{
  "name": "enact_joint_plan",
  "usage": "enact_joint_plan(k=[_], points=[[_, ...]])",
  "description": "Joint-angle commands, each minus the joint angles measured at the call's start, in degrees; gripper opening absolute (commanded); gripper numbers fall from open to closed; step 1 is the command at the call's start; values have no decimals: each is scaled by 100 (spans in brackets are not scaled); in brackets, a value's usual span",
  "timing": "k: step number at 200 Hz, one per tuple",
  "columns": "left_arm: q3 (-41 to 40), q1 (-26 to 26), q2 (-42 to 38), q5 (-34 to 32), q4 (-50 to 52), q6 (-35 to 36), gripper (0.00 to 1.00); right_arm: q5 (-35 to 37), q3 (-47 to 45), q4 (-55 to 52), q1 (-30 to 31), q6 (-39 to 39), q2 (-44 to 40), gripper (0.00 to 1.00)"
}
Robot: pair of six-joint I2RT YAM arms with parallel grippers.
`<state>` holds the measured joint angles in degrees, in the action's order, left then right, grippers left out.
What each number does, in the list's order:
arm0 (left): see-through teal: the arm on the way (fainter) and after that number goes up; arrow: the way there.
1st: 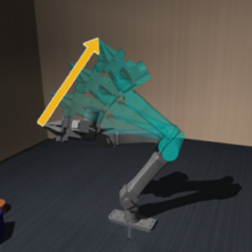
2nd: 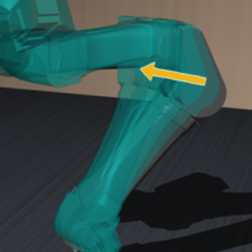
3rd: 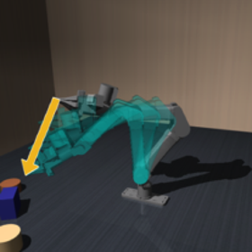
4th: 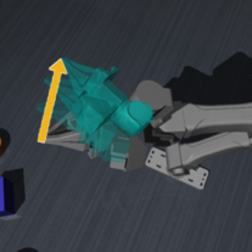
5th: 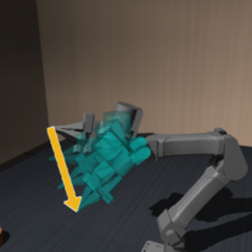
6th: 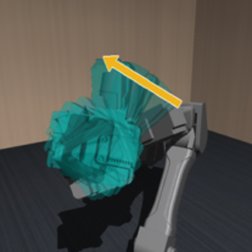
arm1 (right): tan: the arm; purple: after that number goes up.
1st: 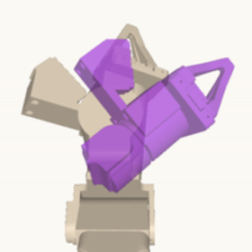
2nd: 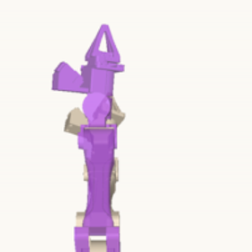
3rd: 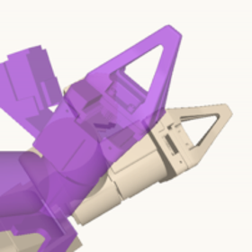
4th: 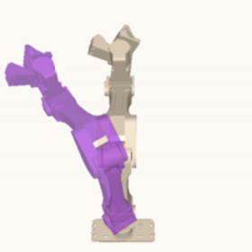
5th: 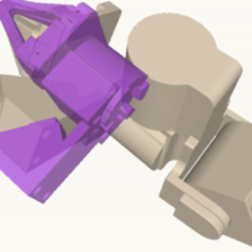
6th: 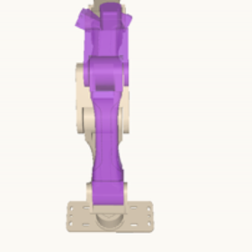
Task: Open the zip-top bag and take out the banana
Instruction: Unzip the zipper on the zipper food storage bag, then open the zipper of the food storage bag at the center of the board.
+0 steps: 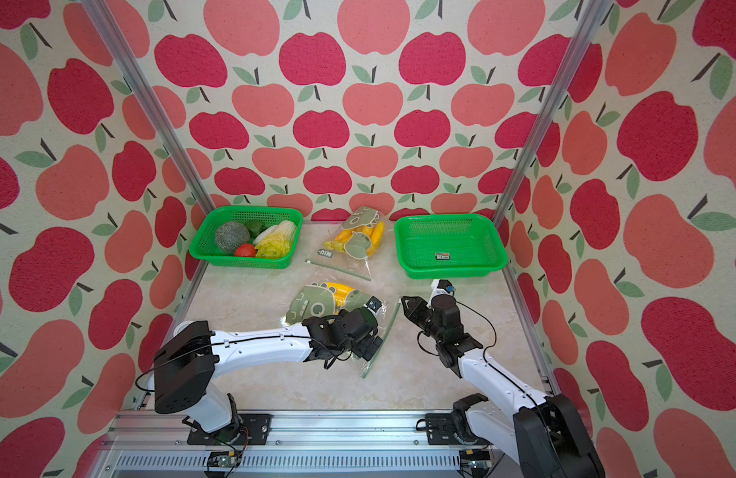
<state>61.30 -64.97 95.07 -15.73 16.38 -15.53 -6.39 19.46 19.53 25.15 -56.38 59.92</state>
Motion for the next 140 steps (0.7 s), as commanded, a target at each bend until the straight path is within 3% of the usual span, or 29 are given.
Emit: enact_joint_plan(k=[1,38,140], points=[[-101,2,-102,156,-135,-80,99,-599,-319,76,5,158,-273,33],[-65,53,16,201,-144,-130,98,-645,-574,40,6,437,-358,35],[-155,107,-6,177,-113,-233,96,-655,-394,847,233,599,958,35]])
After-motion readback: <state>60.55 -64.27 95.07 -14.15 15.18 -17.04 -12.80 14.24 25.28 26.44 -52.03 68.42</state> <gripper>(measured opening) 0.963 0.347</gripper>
